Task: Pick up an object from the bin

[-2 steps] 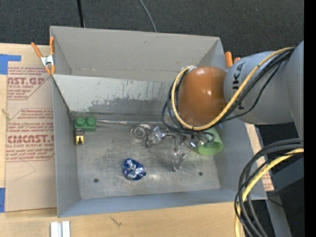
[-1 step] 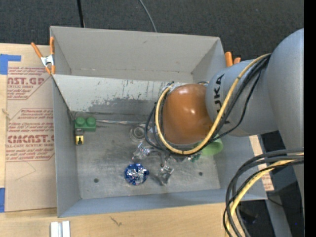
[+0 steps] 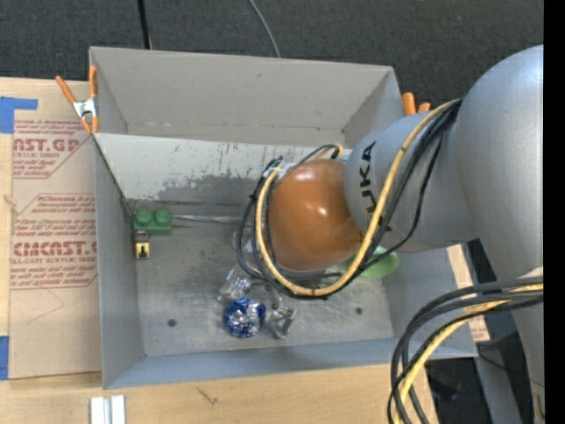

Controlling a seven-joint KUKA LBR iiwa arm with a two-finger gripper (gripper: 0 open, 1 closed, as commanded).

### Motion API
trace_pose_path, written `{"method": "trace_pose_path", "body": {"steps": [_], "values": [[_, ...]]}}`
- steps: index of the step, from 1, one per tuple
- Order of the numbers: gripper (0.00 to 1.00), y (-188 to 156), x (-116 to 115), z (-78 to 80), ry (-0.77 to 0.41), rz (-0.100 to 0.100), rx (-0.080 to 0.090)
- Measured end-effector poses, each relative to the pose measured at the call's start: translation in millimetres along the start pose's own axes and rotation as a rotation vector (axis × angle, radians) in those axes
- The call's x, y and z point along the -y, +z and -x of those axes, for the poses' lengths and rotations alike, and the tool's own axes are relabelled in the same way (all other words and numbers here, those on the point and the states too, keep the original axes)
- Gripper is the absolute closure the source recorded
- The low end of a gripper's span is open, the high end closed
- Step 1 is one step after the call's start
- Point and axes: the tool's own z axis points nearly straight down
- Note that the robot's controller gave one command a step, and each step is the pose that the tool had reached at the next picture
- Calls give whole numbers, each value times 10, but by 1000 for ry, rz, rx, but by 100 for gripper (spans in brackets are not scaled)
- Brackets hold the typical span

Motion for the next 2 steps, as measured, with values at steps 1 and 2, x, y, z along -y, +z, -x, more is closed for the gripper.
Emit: {"method": "trace_pose_path", "body": {"steps": [1, 2], "values": [[100, -18, 4, 9, 1, -1, 2], [100, -1139, -6, -29, -305, 2, 1]]}}
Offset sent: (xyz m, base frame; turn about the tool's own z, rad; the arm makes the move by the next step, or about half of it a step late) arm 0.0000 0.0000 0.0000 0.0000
